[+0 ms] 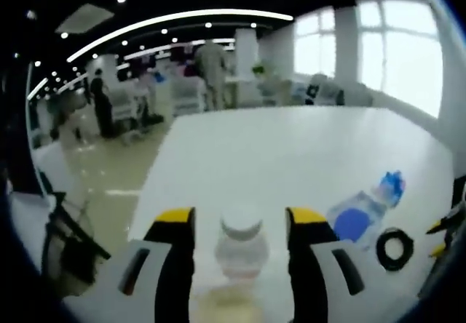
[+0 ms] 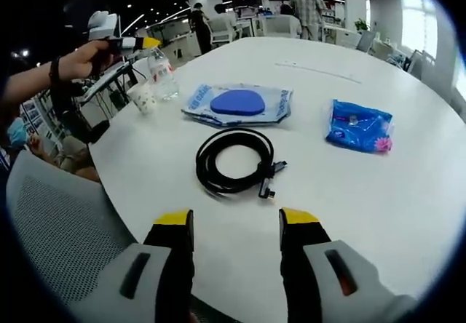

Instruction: Arrange the tabletop items into an orderly group along one side of the table until the central work area is clear of visible clutter.

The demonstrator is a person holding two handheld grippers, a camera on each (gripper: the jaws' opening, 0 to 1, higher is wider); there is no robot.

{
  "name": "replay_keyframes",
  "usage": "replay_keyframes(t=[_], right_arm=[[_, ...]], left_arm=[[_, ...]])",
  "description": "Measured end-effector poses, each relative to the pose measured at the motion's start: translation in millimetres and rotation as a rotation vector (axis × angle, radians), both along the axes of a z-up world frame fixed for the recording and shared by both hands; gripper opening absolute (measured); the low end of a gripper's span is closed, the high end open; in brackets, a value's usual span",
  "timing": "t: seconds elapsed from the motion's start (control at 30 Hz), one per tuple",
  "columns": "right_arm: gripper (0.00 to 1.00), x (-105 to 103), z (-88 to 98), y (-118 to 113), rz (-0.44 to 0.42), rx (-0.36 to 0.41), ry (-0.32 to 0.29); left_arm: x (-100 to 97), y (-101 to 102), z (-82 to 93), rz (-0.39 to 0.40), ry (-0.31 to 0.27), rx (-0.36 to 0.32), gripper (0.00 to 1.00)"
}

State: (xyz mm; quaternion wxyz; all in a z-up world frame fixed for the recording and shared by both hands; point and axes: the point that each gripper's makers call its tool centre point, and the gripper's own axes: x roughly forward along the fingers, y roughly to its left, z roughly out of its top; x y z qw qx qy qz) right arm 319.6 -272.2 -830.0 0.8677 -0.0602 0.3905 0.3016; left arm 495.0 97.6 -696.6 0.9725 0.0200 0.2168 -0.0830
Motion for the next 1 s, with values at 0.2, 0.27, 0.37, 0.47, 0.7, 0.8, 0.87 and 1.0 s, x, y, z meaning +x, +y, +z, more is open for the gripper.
replay_keyframes(t=[0.2, 0.27, 0.37, 0.47, 0.7, 0.8, 0.87, 1.0], right_arm=[[0.46, 2, 0.4, -1, -0.004, 0.001, -0.001], [0.46, 3, 0.7, -2, -0.007, 0.003, -0.001], [0.46, 3, 0.3, -3, -0.01, 0.004, 0.001], [0.46, 3, 0.0, -4, -0.009, 0.003, 0.002], [0.46, 2, -1.4, -5, -0.011, 0.002, 0.008], [0.46, 2, -2.1, -5, -0.008, 0.0, 0.01], [0.46, 2, -1.9, -4, -0.007, 0.002, 0.01], [0.46, 2, -2.1, -4, -0.008, 0.003, 0.011]], left_arm=[[3.3, 3, 2.7, -0.078, -0.003, 0.005, 0.48], [5.5, 3, 3.8, -0.094, -0.008, -0.009, 0.49], [6.0, -1, 4.0, -0.117, -0.008, -0.029, 0.5], [7.8, -6, -0.6, -0.155, 0.005, -0.03, 0.51], [8.4, -12, -5.5, -0.198, 0.021, -0.023, 0.43], [10.8, -15, -8.6, -0.186, 0.019, -0.072, 0.22], [7.7, -15, -12.4, -0.179, 0.044, -0.076, 0.21], [7.6, -13, -12.1, -0.139, 0.033, -0.082, 0.21]])
